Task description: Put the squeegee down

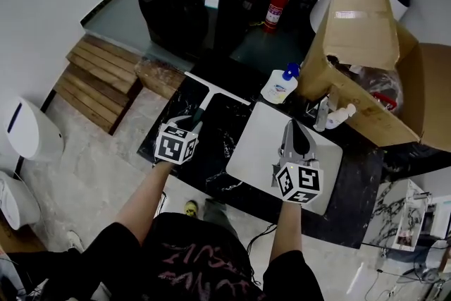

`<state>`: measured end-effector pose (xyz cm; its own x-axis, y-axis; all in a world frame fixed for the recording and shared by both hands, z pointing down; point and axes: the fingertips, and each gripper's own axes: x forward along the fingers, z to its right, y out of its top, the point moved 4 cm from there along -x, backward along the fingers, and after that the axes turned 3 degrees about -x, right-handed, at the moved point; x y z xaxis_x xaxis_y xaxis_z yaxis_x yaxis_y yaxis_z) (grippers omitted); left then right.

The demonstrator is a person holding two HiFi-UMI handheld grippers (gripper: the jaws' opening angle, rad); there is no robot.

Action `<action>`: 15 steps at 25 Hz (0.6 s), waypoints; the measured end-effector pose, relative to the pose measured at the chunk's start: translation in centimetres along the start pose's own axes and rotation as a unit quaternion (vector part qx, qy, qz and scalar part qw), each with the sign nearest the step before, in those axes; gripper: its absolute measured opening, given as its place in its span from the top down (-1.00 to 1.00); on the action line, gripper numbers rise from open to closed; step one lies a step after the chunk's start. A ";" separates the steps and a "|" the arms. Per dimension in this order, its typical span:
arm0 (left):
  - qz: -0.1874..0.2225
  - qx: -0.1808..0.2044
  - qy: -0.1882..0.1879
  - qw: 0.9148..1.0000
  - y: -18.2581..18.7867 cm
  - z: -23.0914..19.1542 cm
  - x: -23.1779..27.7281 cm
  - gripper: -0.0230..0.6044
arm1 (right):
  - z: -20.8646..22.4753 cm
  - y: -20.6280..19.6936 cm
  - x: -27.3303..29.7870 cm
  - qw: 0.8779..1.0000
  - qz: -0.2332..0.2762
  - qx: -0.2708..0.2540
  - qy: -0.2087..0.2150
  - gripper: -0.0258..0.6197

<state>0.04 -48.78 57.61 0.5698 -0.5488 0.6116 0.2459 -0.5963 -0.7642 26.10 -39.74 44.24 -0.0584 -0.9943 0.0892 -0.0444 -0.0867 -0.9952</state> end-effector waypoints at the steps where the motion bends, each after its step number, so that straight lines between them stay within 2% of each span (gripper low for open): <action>1: -0.003 -0.001 -0.001 1.000 -0.1 0.1 0.2 0.61 | 0.1 0.0 0.1 1.000 0.000 0.000 0.000 0.90; 11: -0.047 -0.007 -0.003 0.999 -1.3 0.1 1.8 0.61 | 0.6 -0.6 0.4 1.000 -0.011 -0.001 0.000 0.90; 15: -0.051 -0.005 -0.003 0.999 -1.4 0.1 2.0 0.60 | 0.8 -0.6 0.6 1.000 -0.011 0.003 -0.001 0.90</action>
<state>0.95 -48.96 59.89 0.5467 -0.4810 0.6853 0.2948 -0.6555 -0.6953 26.84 -40.31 44.84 -0.0564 -0.9922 0.1108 -0.0391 -0.1087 -0.9933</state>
